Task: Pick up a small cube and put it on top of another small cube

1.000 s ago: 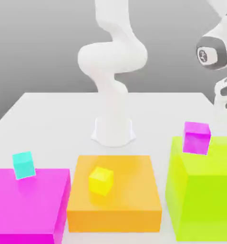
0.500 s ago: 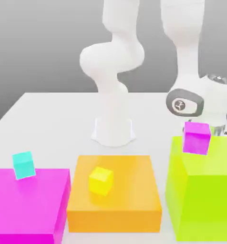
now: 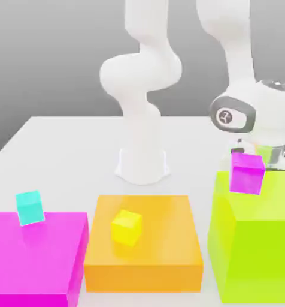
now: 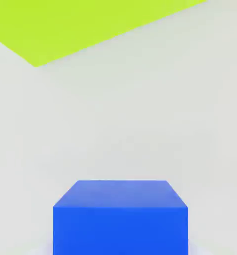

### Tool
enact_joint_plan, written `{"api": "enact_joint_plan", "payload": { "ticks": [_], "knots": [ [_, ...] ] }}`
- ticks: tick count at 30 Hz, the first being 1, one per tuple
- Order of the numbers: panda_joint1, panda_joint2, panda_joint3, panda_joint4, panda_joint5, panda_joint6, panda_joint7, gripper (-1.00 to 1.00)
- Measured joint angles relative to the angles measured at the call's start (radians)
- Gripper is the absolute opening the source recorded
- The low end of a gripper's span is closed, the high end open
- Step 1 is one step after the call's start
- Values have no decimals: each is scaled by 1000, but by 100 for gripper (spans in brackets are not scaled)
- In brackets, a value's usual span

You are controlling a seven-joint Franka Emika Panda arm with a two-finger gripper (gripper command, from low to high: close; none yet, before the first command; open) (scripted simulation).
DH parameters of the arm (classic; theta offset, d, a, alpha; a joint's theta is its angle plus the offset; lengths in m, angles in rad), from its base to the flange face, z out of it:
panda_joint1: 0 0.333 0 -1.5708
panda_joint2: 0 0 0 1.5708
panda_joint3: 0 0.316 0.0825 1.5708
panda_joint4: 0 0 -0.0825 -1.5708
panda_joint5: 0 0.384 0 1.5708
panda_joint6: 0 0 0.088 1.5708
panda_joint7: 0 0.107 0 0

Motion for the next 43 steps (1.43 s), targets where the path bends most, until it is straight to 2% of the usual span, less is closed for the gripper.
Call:
{"api": "enact_joint_plan", "payload": {
  "ticks": [8, 14, 22, 35, 39, 40, 43],
  "knots": [
    [4, -26, 8, 164, 49, -9, -40, -100],
    [-47, -104, -31, 273, 63, -158, -233, -100],
    [-101, -222, -112, 367, 45, -416, -536, -100],
    [-148, -408, -279, 405, 46, -831, -1030, -100],
    [-152, -369, -290, 321, 53, -728, -1066, -100],
    [-153, -357, -289, 301, 54, -696, -1068, 100],
    [-153, -357, -289, 300, 54, -696, -1068, 100]
  ]
}}
